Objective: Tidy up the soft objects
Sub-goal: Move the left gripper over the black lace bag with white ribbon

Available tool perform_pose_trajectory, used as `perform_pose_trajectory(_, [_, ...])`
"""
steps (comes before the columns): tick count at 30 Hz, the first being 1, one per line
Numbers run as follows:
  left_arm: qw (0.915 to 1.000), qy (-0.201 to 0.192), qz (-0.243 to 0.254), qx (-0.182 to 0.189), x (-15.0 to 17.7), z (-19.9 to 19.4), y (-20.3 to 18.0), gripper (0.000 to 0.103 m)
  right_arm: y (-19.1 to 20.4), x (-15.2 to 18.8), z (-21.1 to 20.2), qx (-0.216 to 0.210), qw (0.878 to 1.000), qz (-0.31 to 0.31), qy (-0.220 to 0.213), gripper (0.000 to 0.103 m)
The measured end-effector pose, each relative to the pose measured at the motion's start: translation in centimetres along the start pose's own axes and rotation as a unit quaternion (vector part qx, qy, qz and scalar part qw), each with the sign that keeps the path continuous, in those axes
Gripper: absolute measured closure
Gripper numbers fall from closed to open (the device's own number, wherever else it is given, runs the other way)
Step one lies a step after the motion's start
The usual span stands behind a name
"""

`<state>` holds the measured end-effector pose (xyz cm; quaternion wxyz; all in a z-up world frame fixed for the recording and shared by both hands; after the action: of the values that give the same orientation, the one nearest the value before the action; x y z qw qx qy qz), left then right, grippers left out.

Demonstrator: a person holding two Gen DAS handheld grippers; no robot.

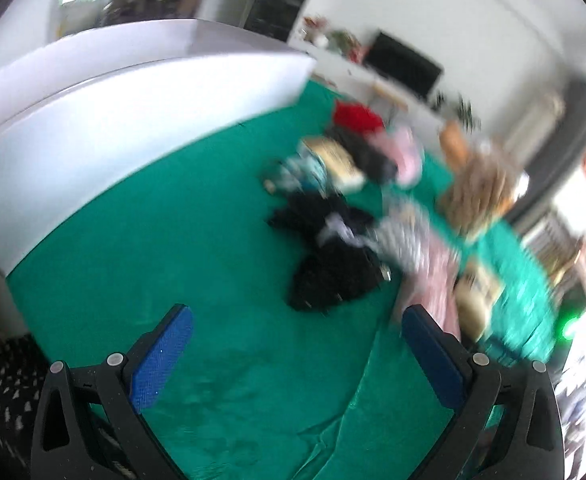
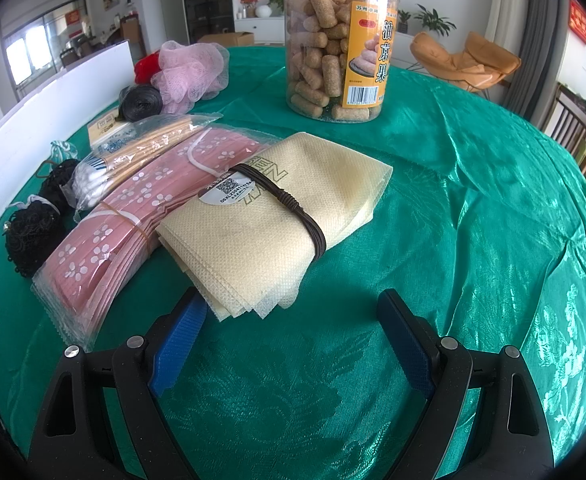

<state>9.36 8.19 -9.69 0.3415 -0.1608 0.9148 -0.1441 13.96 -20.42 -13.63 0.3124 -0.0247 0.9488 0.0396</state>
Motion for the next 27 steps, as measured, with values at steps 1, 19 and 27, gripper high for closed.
perform_pose_trajectory(1, [0.9999, -0.004, -0.011, 0.012, -0.4, -0.3, 0.4, 0.000, 0.0, 0.0, 0.0, 0.000, 1.000, 0.000, 0.000, 0.014])
perform_pose_trajectory(19, [0.9780, 0.131, 0.158, -0.037, -1.7, 10.0, -3.9, 0.046, 0.0, 0.0, 0.0, 0.000, 1.000, 0.000, -0.001, 0.014])
perform_pose_trajectory(27, [0.9637, 0.155, 0.216, -0.024, -1.0, 6.5, -2.2, 0.054, 0.0, 0.0, 0.0, 0.000, 1.000, 0.000, -0.001, 0.014])
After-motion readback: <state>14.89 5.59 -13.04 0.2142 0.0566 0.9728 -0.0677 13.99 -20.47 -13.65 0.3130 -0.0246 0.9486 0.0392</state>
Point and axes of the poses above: each gripper's, at about its wrist camera, not at the fingertips, and z roughly the way its jaws point, y to its left, x to its underside, the point moved 10 cm from there along z, roughly the way its jaws point, and after that the axes turned 3 degrees about -x, right-handed, at the moved point
